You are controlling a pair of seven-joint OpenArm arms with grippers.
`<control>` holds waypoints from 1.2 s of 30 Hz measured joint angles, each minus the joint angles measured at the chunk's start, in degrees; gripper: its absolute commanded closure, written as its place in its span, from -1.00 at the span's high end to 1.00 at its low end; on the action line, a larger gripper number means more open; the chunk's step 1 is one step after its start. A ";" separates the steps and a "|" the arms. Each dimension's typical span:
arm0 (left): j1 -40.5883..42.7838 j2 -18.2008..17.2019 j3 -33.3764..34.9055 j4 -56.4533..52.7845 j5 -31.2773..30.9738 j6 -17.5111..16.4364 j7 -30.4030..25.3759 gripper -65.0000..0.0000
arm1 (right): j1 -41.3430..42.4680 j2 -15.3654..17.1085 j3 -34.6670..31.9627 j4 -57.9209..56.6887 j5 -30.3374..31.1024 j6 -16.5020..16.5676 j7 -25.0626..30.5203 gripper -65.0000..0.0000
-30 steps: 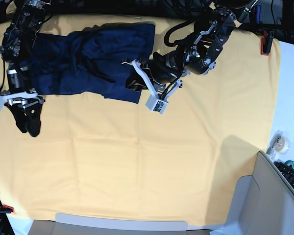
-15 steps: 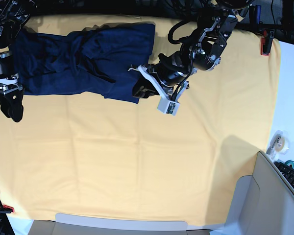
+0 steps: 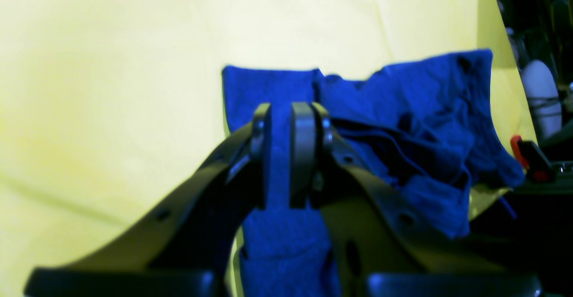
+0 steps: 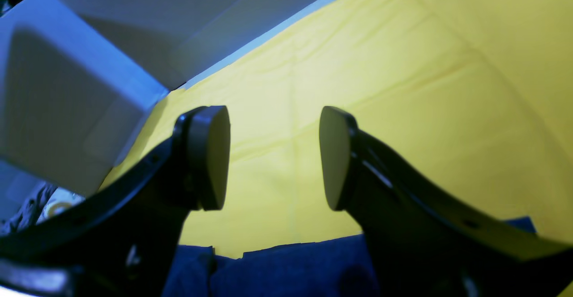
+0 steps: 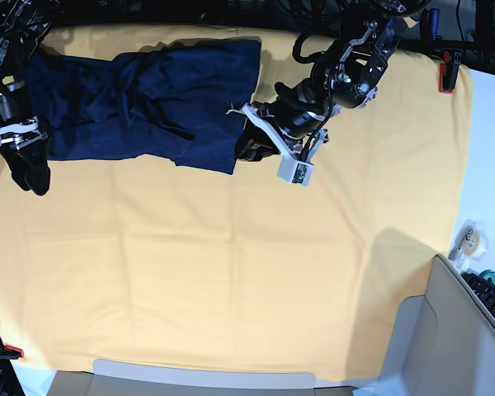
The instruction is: Fold the T-shirt properly
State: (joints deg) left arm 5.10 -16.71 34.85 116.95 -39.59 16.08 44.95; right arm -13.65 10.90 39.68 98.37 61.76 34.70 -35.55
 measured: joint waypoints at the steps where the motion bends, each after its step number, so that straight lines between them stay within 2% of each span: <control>1: 0.09 0.00 0.00 0.00 -0.02 0.00 0.00 -0.75 | -0.02 0.02 0.02 0.00 -0.09 0.52 0.00 -0.02; 4: 0.13 0.00 0.00 0.00 0.00 0.02 0.17 -0.75 | -0.11 0.11 0.07 -0.04 -0.07 3.06 0.00 -0.02; 9: 0.13 0.02 0.00 0.00 -0.02 0.00 0.17 -0.75 | -0.85 0.57 0.04 -0.35 -0.04 3.56 0.20 -0.02; 19: -0.17 -0.02 0.00 0.00 0.02 0.02 0.00 -0.75 | -6.75 4.33 -0.09 -4.07 -0.07 3.69 0.09 -0.02; 23: -0.17 0.02 0.00 0.00 0.00 -0.15 0.00 -0.75 | -8.35 4.37 0.15 -4.15 -0.04 4.37 0.15 -0.02; 26: -0.17 -0.11 0.00 0.00 0.02 0.02 0.00 -0.75 | -10.60 6.12 0.15 -4.31 0.09 4.59 0.33 -0.02; 30: -0.15 -0.02 0.00 -0.07 0.00 0.02 0.07 -0.75 | -13.18 6.29 1.79 -8.26 2.86 4.79 -0.37 -0.02; 33: -0.17 -0.35 -0.04 -0.07 0.02 0.02 -0.02 -0.75 | -14.58 8.79 4.44 -13.88 6.51 4.63 -0.92 -0.02; 36: 0.20 -0.48 -0.02 -0.07 0.00 0.02 0.35 -0.75 | -13.64 11.85 8.59 -20.48 7.45 4.63 -6.25 -0.02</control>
State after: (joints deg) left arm 5.30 -17.19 34.83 116.88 -39.59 16.10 45.30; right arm -27.29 22.74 48.27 77.89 69.21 39.33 -41.80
